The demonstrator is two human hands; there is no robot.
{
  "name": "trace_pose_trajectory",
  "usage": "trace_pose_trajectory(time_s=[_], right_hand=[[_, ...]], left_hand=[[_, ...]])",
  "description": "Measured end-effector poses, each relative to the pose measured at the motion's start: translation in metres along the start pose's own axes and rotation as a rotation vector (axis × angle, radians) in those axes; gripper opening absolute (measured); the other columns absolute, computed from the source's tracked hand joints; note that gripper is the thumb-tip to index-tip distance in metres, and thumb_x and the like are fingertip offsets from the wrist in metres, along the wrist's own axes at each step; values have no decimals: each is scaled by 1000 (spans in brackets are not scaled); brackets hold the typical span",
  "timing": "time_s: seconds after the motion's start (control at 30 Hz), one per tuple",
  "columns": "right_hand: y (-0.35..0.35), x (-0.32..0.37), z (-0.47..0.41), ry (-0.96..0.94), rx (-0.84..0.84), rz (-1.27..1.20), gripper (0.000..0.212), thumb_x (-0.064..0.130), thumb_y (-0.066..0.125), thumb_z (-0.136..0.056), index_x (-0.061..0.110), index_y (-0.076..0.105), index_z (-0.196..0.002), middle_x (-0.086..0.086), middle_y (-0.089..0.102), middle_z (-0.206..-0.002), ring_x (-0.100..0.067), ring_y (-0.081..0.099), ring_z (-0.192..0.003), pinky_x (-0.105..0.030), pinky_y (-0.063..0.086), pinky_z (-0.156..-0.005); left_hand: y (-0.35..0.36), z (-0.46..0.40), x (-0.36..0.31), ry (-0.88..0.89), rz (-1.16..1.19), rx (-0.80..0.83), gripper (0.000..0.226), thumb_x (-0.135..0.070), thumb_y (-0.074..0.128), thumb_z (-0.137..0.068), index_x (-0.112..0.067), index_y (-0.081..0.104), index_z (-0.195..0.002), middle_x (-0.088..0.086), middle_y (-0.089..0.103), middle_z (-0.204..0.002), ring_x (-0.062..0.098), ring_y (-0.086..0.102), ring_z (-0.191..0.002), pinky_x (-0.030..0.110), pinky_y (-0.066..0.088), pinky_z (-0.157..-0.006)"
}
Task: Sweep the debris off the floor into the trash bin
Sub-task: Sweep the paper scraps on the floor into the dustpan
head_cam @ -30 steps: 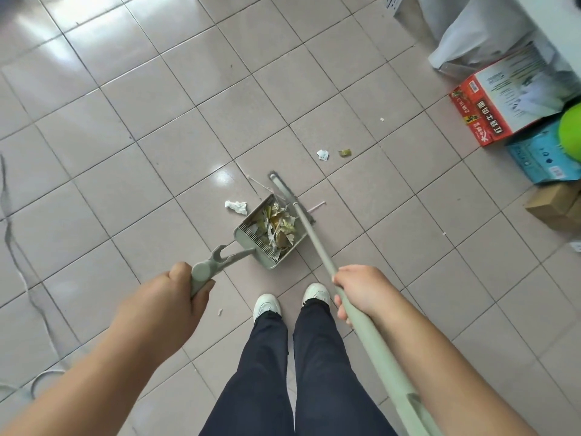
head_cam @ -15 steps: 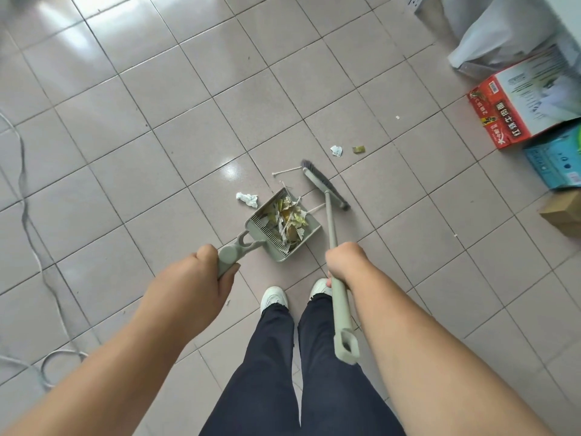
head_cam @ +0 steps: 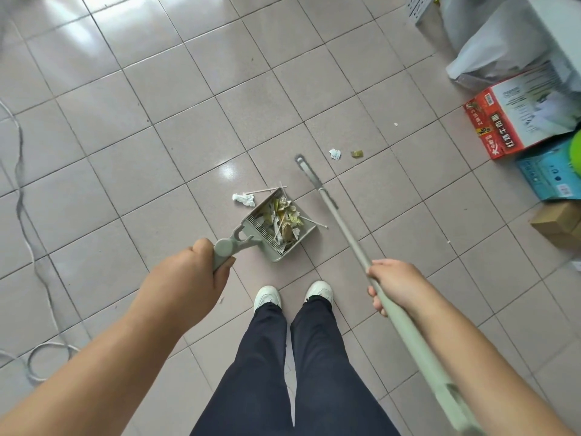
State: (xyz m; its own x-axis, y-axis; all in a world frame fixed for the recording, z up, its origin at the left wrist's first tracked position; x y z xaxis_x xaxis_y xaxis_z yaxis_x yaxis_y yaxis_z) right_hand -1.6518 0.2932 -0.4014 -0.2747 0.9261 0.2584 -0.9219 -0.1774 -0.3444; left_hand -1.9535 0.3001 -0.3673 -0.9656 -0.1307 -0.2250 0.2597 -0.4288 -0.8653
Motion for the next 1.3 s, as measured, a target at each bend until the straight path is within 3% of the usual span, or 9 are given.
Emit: trace_pose_trajectory(time_s=[0.2, 0.33, 0.5, 0.77, 0.93, 1.13, 1.3], right_hand=[[20, -5, -57, 46, -120, -20, 16, 8, 41, -91, 4, 54, -98, -13, 51, -63, -19, 49, -31, -22, 44, -41], [53, -20, -53, 190, -61, -201, 15, 7, 40, -91, 1, 52, -99, -13, 51, -64, -17, 48, -29, -19, 40, -37], [76, -10, -40, 192, 47, -387, 10, 8, 42, -93, 4, 49, -97, -10, 47, -64, -15, 44, -29, -14, 37, -32], [63, 12, -37, 113, 183, -206, 10, 11, 44, -92, 8, 52, -87, -8, 48, -61, -10, 42, -24, -14, 38, -32], [45, 16, -16, 133, 213, -226, 23, 15, 46, -95, 7, 49, -74, -7, 48, -59, -9, 41, -23, -11, 35, -30], [23, 27, -7, 26, 136, -171, 15, 10, 44, -94, 9, 51, -81, -10, 47, -61, -13, 41, -26, -14, 35, -32], [17, 40, -16, -69, 54, -83, 12, 5, 41, -91, 7, 52, -94, -12, 47, -63, -17, 43, -34, -14, 37, -33]], left_hand=[[0, 1, -1, -7, -4, -8, 34, -44, 40, -90, -12, 35, -79, -3, 35, -60, 31, 44, -57, 35, 42, -54], [-1, -1, -3, 1, -11, -22, 34, -43, 42, -89, -12, 35, -78, -1, 37, -60, 30, 41, -56, 32, 36, -52], [-4, -1, -4, 5, -26, -11, 33, -42, 44, -89, -12, 35, -78, -4, 32, -57, 28, 38, -55, 31, 31, -51], [-6, -1, -6, -8, -35, -9, 33, -43, 41, -90, -13, 35, -79, -5, 33, -58, 28, 39, -56, 30, 29, -49], [-6, 0, -6, -33, -40, -8, 33, -44, 40, -91, -13, 33, -81, -6, 32, -60, 27, 40, -59, 30, 27, -49], [3, 14, -15, -90, 66, -28, 32, -43, 41, -90, -14, 35, -80, -6, 31, -59, 29, 41, -60, 32, 37, -56], [10, 37, -22, -139, 90, -103, 30, -41, 41, -91, -13, 35, -81, 3, 46, -71, 34, 50, -67, 33, 33, -56]])
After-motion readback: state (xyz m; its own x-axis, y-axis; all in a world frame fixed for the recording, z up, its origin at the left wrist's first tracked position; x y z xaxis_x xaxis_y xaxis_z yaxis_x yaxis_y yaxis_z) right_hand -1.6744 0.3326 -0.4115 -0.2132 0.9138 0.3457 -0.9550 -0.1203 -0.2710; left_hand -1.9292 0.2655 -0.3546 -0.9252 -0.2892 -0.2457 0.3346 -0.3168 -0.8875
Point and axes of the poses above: each hand's wrist, its own z-axis away from the middle knuckle, its own y-axis out of the palm, x = y × z, the point moved 4 cm from there along -z, towards the middle knuckle
